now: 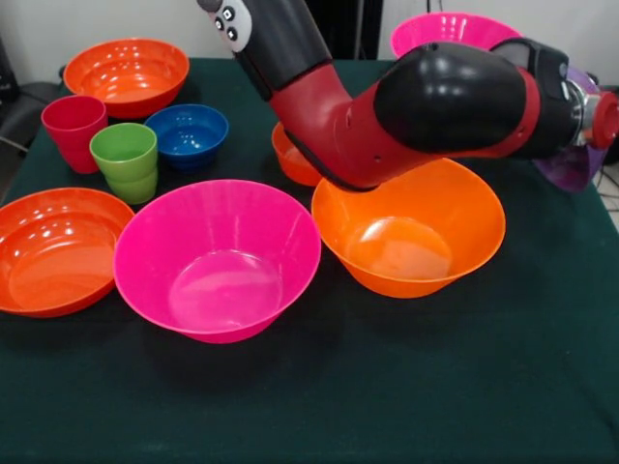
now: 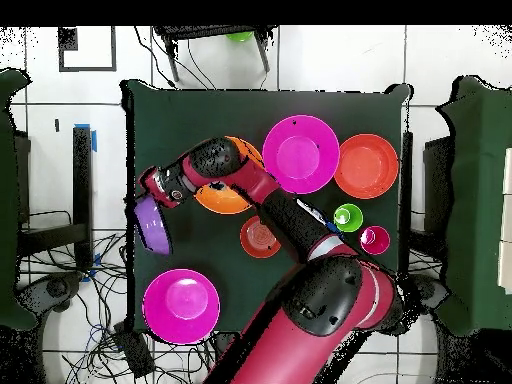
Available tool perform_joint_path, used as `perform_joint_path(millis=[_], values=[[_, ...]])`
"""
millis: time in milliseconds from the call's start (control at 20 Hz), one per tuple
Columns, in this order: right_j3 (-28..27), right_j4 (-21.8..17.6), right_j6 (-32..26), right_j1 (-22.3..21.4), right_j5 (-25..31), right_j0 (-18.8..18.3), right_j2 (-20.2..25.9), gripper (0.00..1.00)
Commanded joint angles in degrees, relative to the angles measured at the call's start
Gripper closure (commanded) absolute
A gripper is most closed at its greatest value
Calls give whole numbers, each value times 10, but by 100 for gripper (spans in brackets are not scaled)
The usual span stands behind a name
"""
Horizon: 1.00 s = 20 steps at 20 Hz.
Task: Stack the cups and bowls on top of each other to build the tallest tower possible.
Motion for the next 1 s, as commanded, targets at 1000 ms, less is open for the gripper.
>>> perform_joint_path(millis=[1000], values=[[-301, 8, -13, 131, 297, 43, -50, 100]])
